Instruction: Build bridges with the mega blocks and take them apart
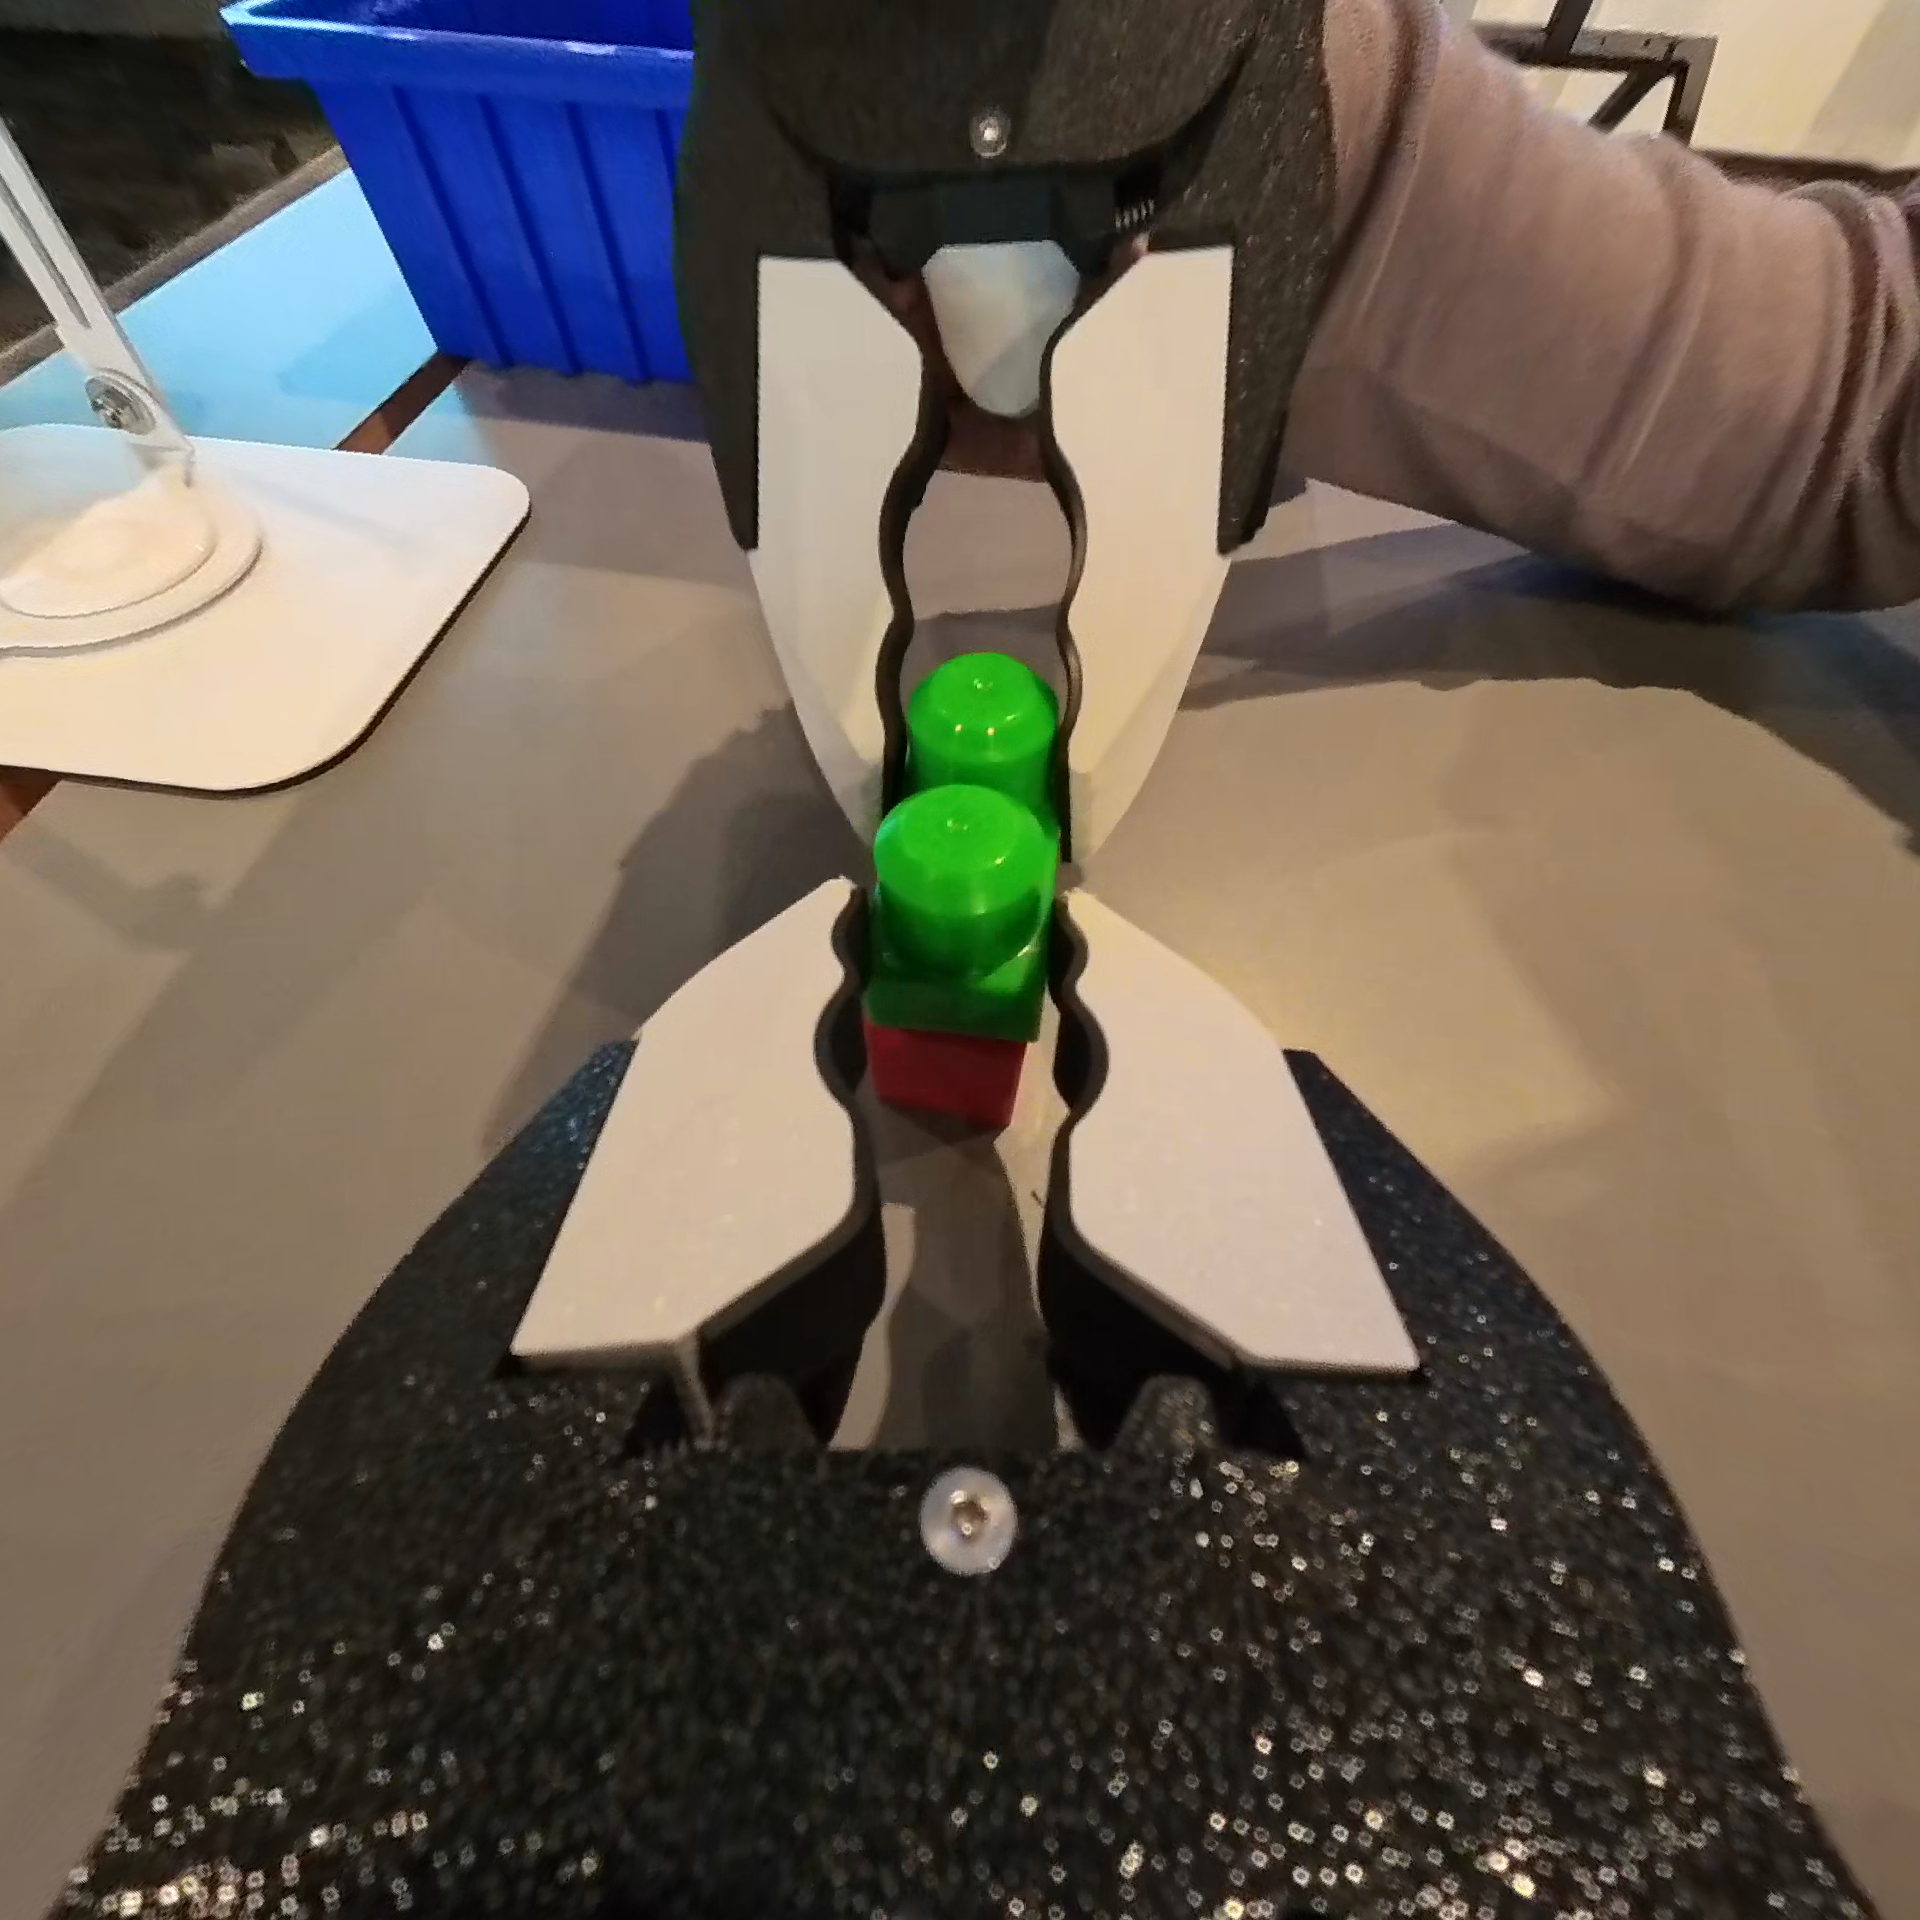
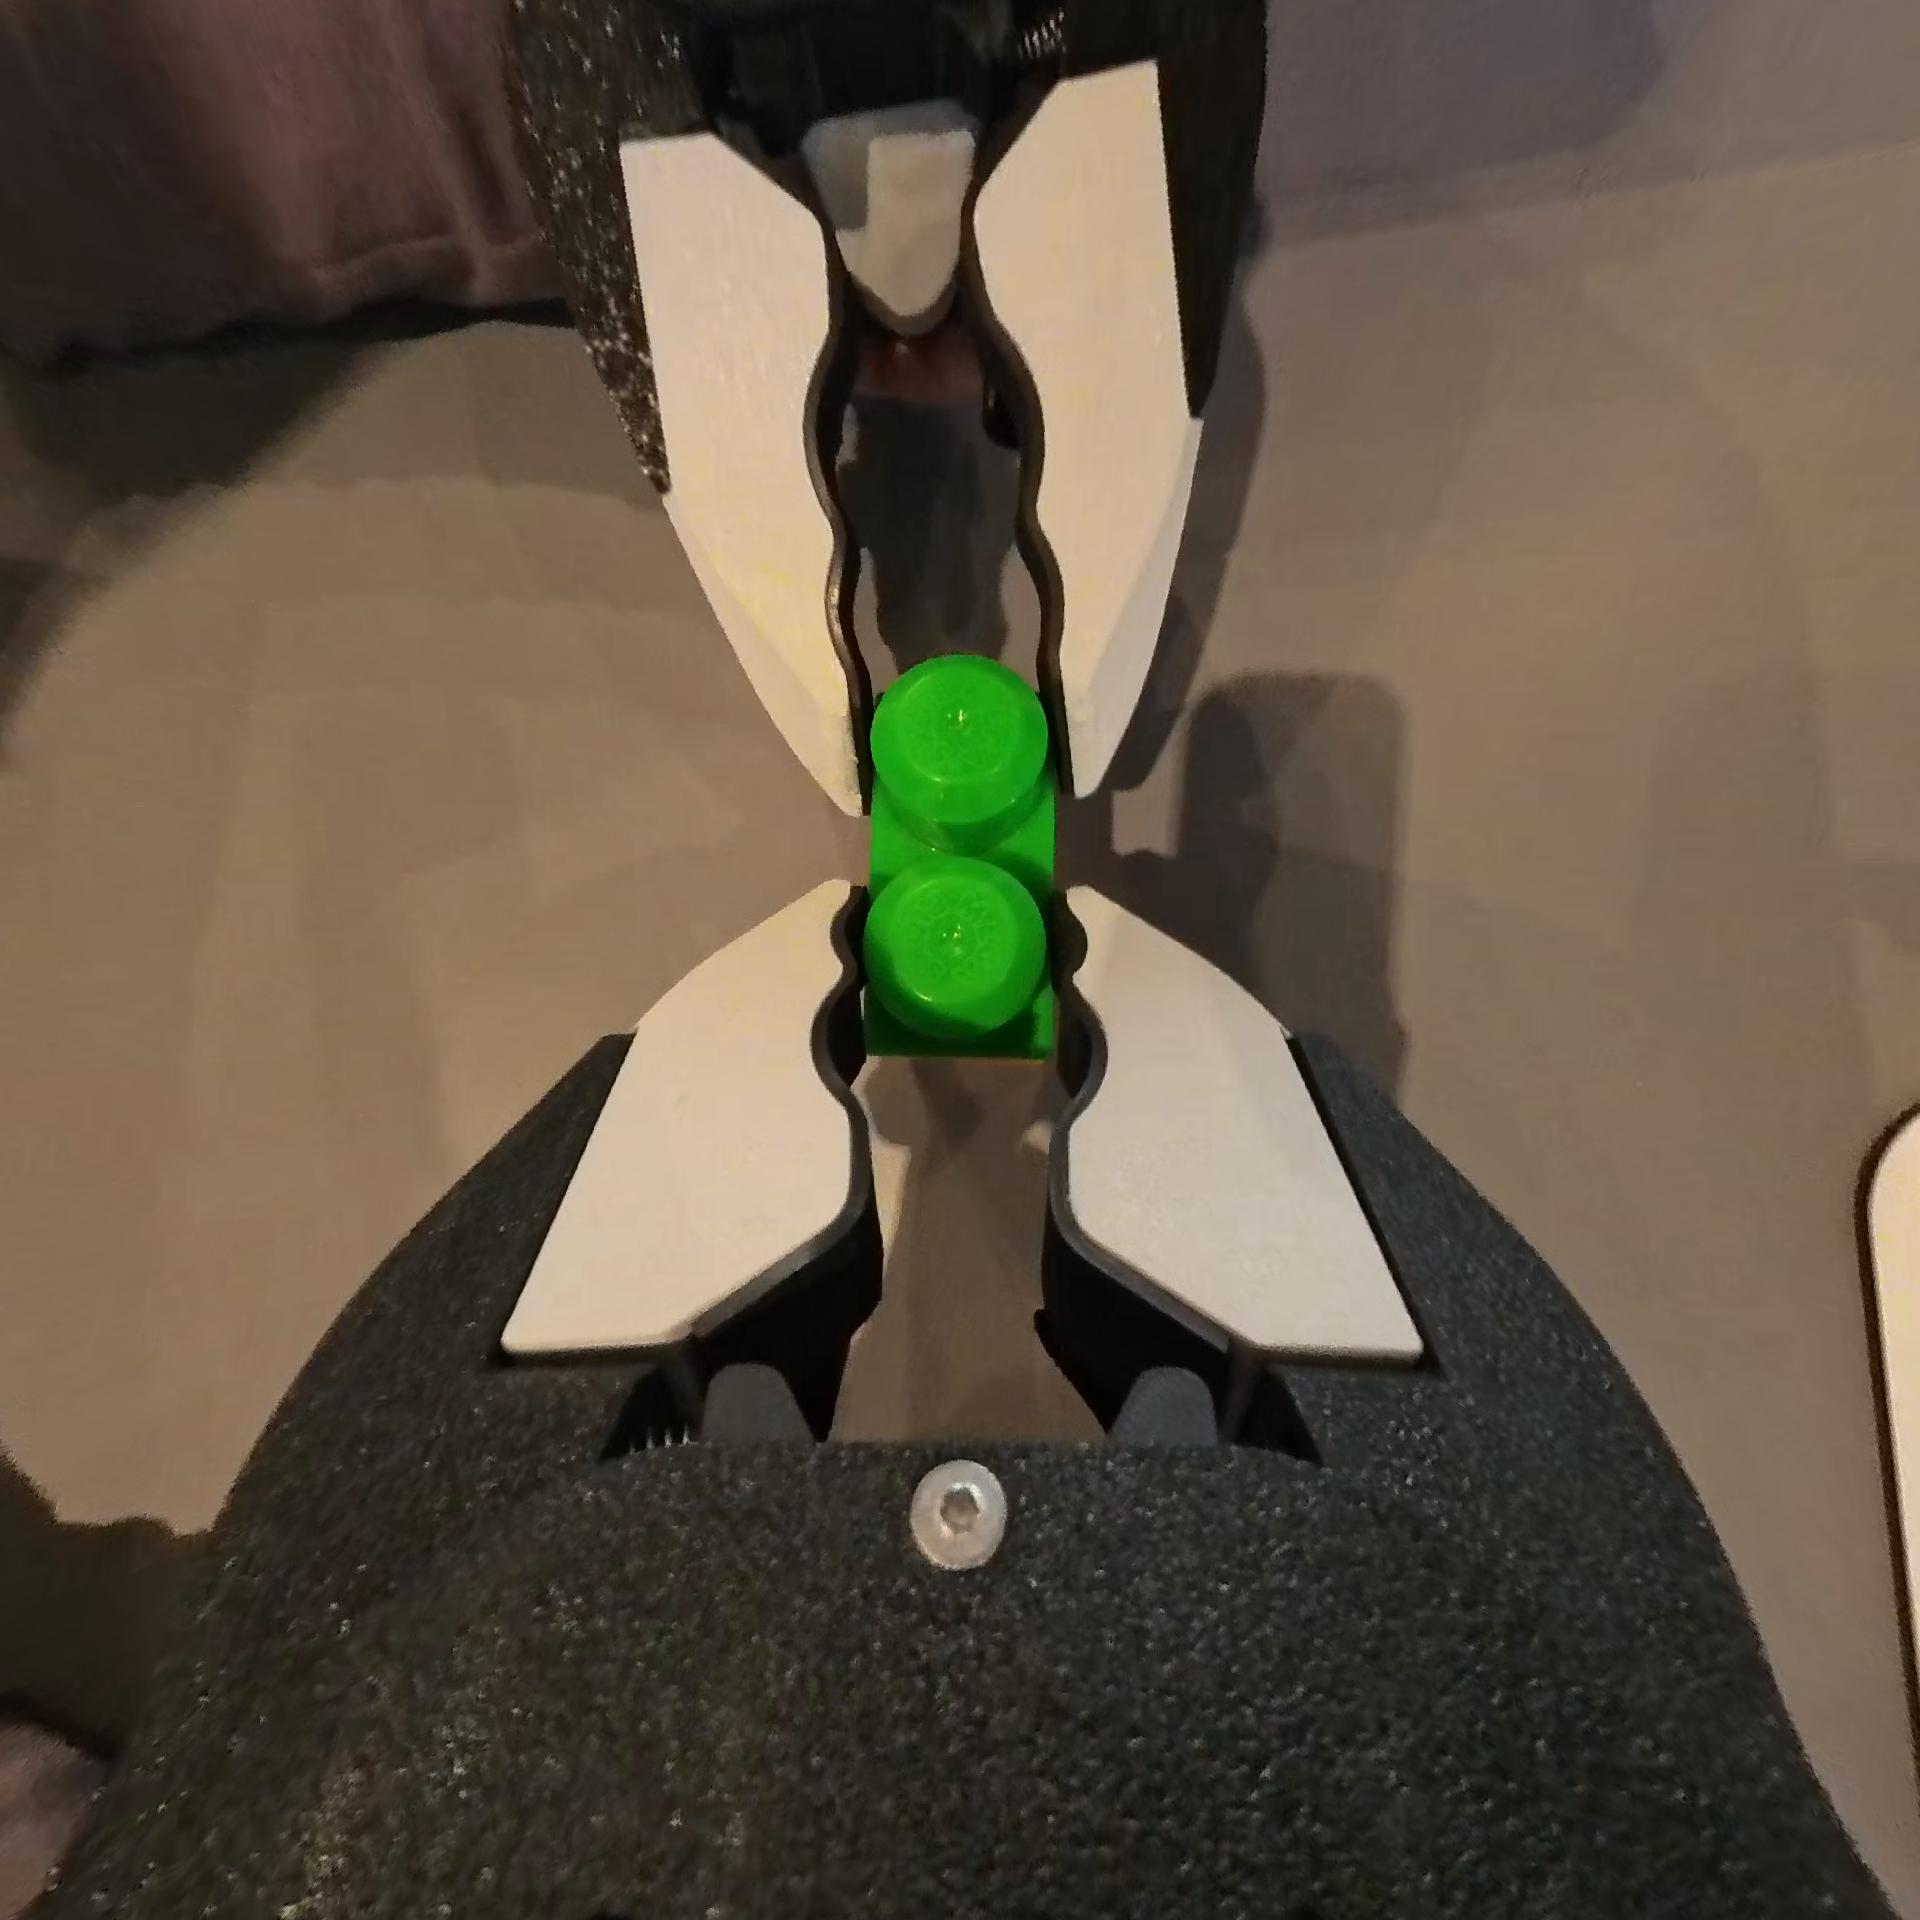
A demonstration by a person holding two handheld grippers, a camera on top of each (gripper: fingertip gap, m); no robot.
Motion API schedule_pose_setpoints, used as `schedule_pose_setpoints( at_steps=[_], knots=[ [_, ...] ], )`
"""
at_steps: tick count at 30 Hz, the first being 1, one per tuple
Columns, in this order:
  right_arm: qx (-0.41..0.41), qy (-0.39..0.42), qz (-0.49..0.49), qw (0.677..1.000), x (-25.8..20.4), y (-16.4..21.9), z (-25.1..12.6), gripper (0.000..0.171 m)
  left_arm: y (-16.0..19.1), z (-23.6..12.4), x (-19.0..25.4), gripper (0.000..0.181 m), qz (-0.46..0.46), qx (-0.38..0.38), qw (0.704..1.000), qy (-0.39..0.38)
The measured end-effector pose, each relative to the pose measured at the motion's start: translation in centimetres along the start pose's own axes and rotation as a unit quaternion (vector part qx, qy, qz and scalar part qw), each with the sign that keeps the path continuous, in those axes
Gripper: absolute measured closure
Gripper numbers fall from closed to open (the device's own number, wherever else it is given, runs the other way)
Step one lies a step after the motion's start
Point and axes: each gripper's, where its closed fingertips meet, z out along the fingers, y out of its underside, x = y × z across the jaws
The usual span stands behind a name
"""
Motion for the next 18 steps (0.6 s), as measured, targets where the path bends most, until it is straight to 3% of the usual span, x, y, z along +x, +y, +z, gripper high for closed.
schedule_pose_setpoints(
  at_steps=[10,13,16,18],
  knots=[
    [-0.002,-0.004,-0.010,1.000,-0.1,0.0,0.0,0.138,-0.1,-0.1,-0.1,0.148,0.000,-0.005,1.000,-0.013],
    [0.009,-0.018,-0.020,1.000,-0.4,-0.1,0.1,0.137,0.9,-0.1,-0.4,0.117,-0.003,-0.034,0.999,-0.025],
    [0.019,-0.031,-0.025,0.999,-0.7,0.0,0.0,0.137,2.1,0.3,-0.1,0.113,0.003,-0.060,0.998,-0.022],
    [0.015,-0.025,-0.017,0.999,-0.5,0.5,-0.1,0.120,2.4,0.6,0.1,0.116,0.007,-0.067,0.998,-0.017]
  ],
)
